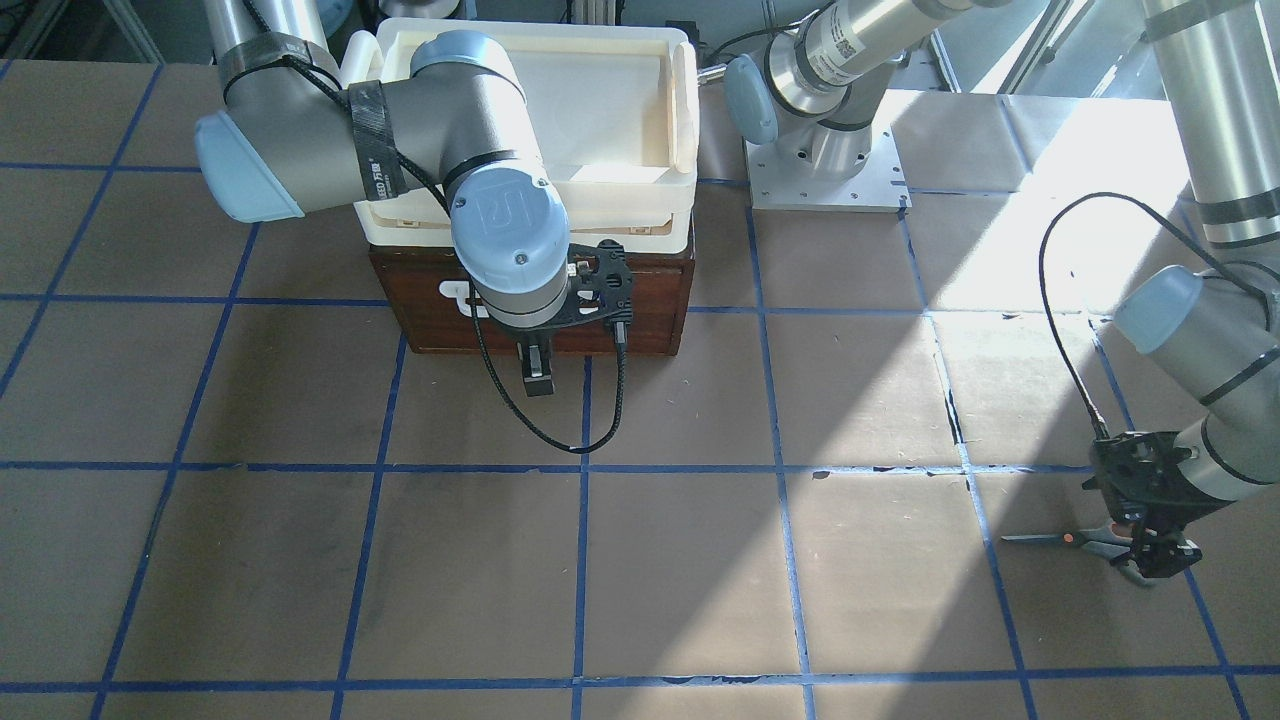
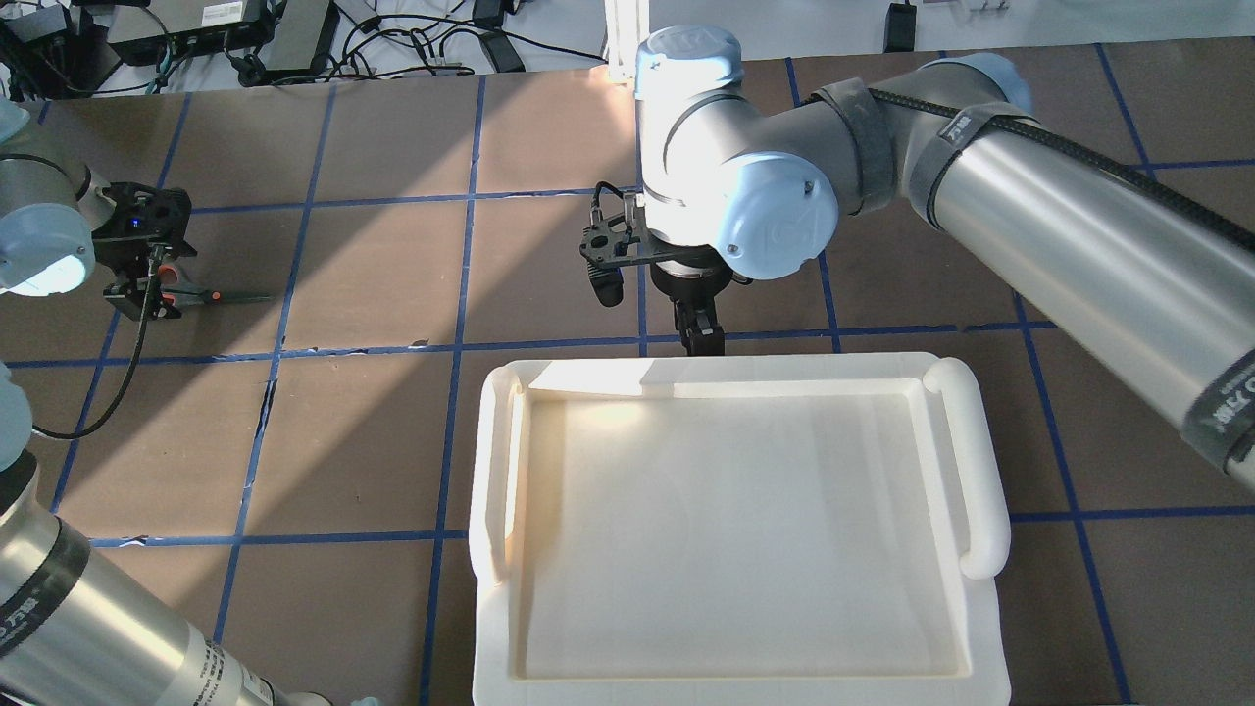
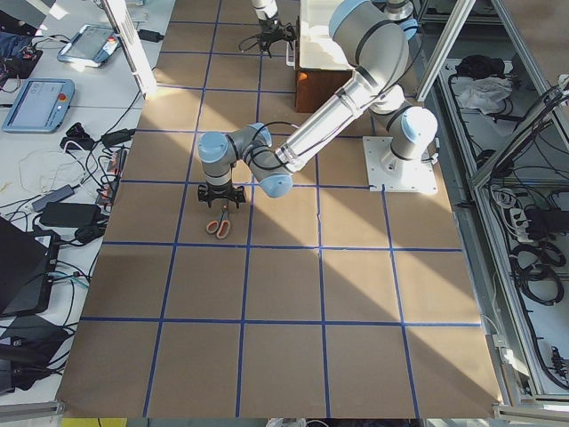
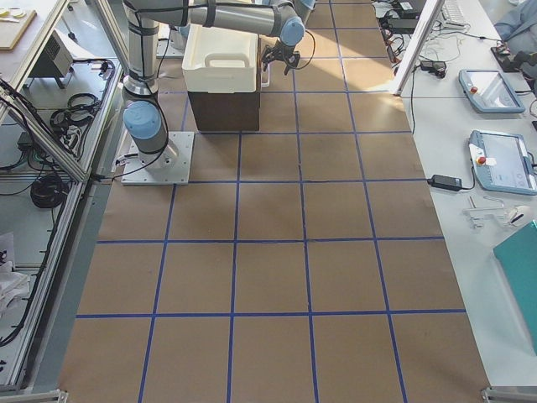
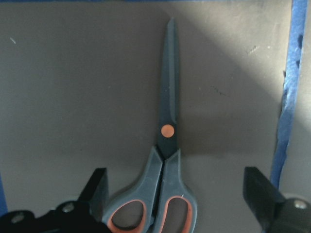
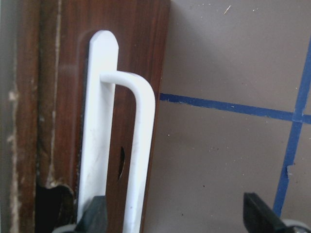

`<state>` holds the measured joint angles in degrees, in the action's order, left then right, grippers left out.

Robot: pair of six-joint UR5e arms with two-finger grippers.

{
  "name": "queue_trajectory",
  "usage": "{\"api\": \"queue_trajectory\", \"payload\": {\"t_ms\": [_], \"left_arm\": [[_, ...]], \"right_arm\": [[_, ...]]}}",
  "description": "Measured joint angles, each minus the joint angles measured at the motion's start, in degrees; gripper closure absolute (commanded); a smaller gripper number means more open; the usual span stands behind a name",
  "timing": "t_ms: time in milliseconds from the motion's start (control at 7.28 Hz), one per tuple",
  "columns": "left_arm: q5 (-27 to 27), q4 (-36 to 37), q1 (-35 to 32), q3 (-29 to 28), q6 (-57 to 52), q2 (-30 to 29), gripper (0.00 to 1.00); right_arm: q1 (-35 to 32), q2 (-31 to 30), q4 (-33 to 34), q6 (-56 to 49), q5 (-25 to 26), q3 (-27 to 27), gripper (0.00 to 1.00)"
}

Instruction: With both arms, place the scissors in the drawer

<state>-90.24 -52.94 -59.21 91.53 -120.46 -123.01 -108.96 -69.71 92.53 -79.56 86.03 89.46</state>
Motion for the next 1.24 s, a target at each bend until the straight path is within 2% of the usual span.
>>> {"api": "queue_trajectory", "payload": {"t_ms": [550, 1099, 1237], "left_arm": [[2.61, 1.15, 2.15, -1.26, -1.39, -3.55, 0.06], [3.65, 1.15, 1.9, -1.71, -1.05, -4.37, 0.07], [4.06, 1.1, 1.8, -1.71, -0.97, -4.45, 0.1]], "right_arm": [[-0.28, 0.49, 0.31, -1.18, 0.73, 0.23, 0.0], [-0.29, 1.13, 1.11, -1.4, 0.98, 0.7, 0.0], [-0.28, 1.31, 1.58, -1.42, 0.98, 0.71, 0.0]]}}
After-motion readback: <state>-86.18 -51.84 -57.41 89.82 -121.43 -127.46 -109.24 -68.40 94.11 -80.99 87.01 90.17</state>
